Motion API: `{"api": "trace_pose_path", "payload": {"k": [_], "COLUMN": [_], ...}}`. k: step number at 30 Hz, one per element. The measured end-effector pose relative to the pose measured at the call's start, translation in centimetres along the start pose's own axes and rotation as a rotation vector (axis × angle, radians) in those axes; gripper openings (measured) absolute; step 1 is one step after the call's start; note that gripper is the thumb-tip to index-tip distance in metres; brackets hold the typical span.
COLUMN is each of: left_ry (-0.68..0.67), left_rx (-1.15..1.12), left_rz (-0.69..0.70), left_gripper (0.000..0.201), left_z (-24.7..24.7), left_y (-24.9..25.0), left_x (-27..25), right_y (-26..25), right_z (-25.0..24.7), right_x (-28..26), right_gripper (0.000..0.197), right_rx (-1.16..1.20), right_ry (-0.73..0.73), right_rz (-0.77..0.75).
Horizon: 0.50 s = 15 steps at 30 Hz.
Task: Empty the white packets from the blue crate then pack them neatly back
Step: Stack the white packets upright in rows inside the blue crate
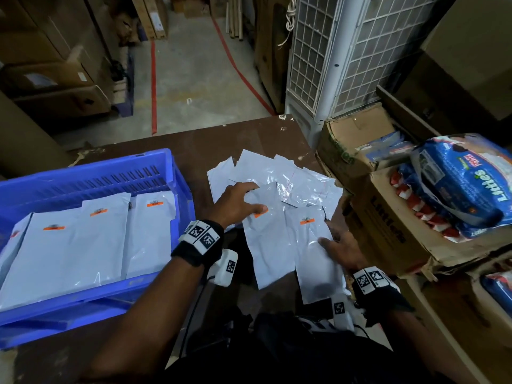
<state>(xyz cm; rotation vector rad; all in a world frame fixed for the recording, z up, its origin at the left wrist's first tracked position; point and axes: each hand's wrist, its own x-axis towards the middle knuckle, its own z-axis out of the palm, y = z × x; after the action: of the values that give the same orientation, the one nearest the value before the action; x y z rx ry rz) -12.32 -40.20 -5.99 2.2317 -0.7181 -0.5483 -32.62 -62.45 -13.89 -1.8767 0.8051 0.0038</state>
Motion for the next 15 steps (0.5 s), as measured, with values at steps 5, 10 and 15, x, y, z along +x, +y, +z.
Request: {"api": "trace_pose_path", "payload": {"k": [5, 10, 15], "left_ry": [0.057, 0.162, 0.237], "left_rx": [0.233, 0.475, 0.377], "left_rz": [-0.073, -0.020, -0.120], "left_gripper": [0.066, 0.078, 0.067], "left_z": [1.5, 2.4, 4.5], "left_y": [-1.8, -2.6, -3.0], "left_x": [0.9, 0.4, -0.2], "right_y": [0.2, 0.7, 1.5], "right_z": [0.1, 0.2, 0.4], "right_x": [-0.1, -0.2, -0.3], "right_gripper": [0.034, 0.038, 0.038], "right_rx": [0.000, -0.015, -0.040], "right_ry": [0.031, 0.053, 0.079], "right_rz": [0.027, 0.022, 0.021]}}
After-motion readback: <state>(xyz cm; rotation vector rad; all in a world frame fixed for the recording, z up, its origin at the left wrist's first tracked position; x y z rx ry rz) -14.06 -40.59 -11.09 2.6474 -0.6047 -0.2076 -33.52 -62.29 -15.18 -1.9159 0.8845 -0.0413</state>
